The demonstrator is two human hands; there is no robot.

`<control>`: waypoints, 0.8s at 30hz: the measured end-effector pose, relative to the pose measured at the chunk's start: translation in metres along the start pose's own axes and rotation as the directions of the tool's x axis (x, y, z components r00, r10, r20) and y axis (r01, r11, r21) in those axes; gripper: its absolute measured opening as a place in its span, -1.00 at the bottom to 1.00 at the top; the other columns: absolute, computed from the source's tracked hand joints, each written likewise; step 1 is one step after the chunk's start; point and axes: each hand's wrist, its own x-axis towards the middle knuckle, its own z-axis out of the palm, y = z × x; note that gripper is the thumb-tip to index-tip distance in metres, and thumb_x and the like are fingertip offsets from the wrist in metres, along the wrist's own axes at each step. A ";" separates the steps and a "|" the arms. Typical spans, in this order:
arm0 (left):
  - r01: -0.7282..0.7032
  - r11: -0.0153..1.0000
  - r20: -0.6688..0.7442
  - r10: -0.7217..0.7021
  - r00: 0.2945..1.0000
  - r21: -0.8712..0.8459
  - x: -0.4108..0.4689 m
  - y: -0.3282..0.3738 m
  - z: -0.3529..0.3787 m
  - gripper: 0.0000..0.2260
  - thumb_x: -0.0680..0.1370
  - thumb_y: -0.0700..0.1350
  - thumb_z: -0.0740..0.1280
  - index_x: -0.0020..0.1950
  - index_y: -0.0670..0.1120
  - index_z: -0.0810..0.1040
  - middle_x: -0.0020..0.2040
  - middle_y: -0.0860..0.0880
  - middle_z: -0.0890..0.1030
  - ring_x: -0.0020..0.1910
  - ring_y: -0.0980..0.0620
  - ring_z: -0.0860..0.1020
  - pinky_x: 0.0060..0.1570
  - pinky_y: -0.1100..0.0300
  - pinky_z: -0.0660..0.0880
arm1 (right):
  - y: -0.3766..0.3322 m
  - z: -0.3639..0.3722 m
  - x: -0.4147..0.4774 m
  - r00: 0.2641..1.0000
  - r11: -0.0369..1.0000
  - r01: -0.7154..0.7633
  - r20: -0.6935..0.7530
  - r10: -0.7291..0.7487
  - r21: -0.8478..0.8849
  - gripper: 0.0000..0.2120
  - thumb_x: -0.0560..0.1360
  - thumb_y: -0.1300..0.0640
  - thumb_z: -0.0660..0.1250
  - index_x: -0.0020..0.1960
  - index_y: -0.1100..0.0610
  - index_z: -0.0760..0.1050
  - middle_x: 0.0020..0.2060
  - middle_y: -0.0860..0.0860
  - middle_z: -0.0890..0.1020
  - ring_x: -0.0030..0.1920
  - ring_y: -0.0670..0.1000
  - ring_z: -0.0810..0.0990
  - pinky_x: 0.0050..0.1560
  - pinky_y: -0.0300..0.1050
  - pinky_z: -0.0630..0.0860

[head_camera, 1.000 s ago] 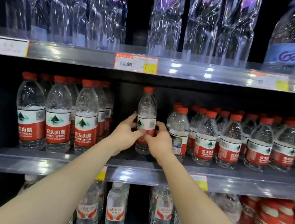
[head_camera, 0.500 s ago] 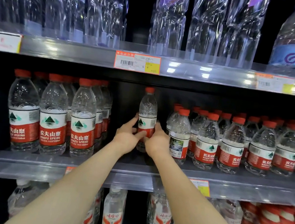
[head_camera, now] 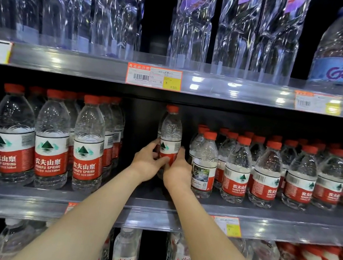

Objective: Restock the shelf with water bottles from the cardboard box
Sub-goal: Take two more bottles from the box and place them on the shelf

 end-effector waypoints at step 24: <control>-0.083 0.702 0.044 0.074 0.996 0.708 -0.107 0.023 -0.040 -0.43 0.64 0.25 0.20 0.60 0.06 0.30 0.42 -0.16 0.55 0.37 -0.23 0.53 0.28 -0.06 0.51 | 0.009 -0.079 -0.068 0.925 0.946 0.315 0.245 -0.289 -0.074 -0.60 0.56 0.03 0.39 0.37 0.09 0.55 0.19 0.04 0.68 0.23 0.09 0.61 0.22 -0.08 0.51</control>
